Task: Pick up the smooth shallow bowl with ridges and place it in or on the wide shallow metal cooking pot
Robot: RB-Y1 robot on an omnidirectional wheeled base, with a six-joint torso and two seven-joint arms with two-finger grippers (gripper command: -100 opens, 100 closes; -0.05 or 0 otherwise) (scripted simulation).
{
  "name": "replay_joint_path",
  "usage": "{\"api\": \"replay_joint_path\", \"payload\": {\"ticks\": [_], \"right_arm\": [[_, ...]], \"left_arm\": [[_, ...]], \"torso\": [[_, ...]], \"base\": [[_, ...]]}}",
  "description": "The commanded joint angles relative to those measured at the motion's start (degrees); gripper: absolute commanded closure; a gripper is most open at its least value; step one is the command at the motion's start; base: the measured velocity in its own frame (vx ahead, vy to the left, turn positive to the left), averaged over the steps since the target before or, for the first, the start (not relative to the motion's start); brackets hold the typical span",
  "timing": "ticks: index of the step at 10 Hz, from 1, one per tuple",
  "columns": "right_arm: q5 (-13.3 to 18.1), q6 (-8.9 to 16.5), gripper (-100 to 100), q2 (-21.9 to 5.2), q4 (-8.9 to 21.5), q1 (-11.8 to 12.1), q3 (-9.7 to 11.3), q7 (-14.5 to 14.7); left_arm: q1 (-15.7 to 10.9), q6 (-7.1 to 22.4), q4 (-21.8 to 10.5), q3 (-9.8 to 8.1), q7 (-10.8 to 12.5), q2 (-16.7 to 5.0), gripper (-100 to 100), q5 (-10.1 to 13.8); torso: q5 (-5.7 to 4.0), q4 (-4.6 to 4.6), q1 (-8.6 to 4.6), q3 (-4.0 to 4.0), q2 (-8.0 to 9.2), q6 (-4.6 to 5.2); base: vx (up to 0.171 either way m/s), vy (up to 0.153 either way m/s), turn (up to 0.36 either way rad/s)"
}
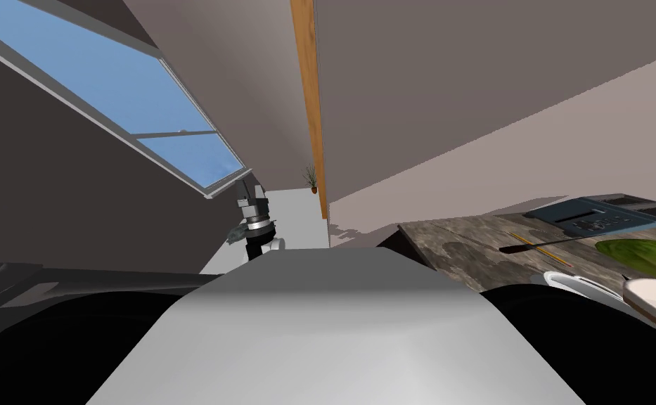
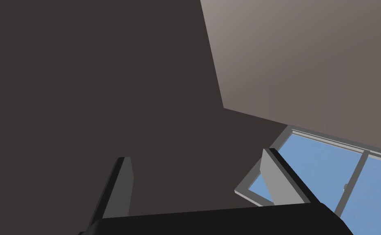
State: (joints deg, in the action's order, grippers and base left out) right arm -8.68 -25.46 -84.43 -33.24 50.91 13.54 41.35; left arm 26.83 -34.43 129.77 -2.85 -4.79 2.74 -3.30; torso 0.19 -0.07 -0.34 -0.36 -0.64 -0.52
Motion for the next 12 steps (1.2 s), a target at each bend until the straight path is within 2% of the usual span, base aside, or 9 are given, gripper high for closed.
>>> {"api": "replay_joint_path", "payload": {"ticks": [1, 5, 6, 7, 9, 12], "right_arm": [[0.0, 0.0, -100, 0.0, 0.0, 0.0, 0.0, 0.0], [0.0, 0.0, -100, 0.0, 0.0, 0.0, 0.0, 0.0], [0.0, 0.0, 0, 0.0, 0.0, 0.0, 0.0, 0.0], [-1.2, -1.4, -100, -2.3, -0.3, 1.6, -0.2, -0.9], [-2.0, -2.3, -100, -3.8, -0.4, 2.6, -0.3, -1.6], [-4.0, -4.6, -100, -7.5, -0.9, 5.3, -0.6, -3.1]], "left_arm": [[0.0, 0.0, 0.0, 0.0, 0.0, 0.0, 0, 0.0], [0.0, 0.0, 0.0, 0.01, 0.0, 0.0, 0, 0.0], [0.0, 0.0, 0.0, 0.01, 0.0, 0.0, 0, 0.0], [0.0, 0.0, 0.0, 0.01, 0.0, 0.0, 0, 0.0], [0.0, 0.0, 0.0, 0.01, 0.0, 0.0, 0, 0.0], [0.0, 0.0, 0.0, 0.01, 0.0, 0.0, 0, 0.0]], "torso": [[0.0, 0.0, 0.0, 0.0, 0.0, 0.0], [0.13, 0.04, 0.39, 0.11, 0.17, 0.05], [0.13, 0.04, 0.4, 0.11, 0.17, 0.05], [0.13, 0.04, 0.4, 0.11, 0.17, 0.05], [0.15, 0.05, 0.47, 0.11, 0.19, 0.06], [0.16, 0.04, 0.49, 0.11, 0.18, 0.06]], "base": [[0.001, -0.011, 0.011], [0.0, 0.0, 0.0], [0.0, 0.0, 0.0], [-0.001, 0.006, -0.129], [-0.001, 0.012, -0.086], [-0.002, 0.015, -0.103]]}}
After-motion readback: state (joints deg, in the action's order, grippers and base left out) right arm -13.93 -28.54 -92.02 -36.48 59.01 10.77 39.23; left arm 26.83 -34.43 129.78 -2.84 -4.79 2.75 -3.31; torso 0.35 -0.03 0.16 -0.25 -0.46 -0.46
